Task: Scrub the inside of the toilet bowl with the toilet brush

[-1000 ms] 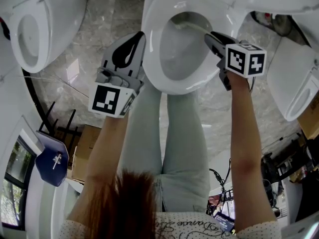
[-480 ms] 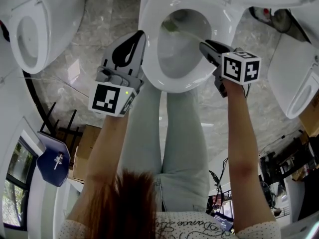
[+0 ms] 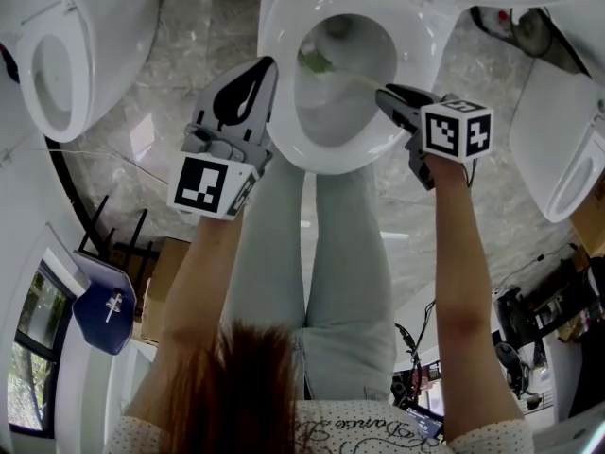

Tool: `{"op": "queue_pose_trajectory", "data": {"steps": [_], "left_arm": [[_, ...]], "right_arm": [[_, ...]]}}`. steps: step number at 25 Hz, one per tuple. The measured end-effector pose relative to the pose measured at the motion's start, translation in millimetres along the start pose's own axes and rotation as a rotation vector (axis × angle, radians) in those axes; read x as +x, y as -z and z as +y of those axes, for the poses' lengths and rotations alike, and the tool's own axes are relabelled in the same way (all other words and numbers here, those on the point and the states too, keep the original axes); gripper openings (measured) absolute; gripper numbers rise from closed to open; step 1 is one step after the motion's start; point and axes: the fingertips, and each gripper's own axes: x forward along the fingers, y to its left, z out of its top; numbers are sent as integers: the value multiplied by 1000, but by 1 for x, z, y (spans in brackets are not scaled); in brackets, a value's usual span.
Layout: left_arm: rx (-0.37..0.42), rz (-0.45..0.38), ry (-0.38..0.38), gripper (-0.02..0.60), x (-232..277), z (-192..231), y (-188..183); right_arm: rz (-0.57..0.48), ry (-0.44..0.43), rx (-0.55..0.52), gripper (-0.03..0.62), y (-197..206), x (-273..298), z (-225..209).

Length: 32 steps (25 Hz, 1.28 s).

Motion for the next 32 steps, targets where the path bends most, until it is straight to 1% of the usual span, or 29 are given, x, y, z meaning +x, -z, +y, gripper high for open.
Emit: {"op": "queue_pose_trajectory", "data": {"steps": [4,7,12,15,17,22,32], "left_arm": [[4,2,2,3,1,0,0],[6,4,4,3,2,-1,0],[6,9,9,3,6,-5,1],[3,9,8,3,7,-6,2],[3,9,7,3,8,-7,3],[1,8,8,3,10,-8,3],[3,9,-1,3,7,-7,3]], "right_arm": [[31,-15,-19,115,6,0,3],[63,-11,-66,115,11,0,6],[143,13,-166,115,21,-3,9],[214,50,-228,115,30,-5,4],[244,71,-256,115,35,-8,-2],[245,72,-252,115,37,-11,-8],[314,126,-387,115,23,-9,-6]]}}
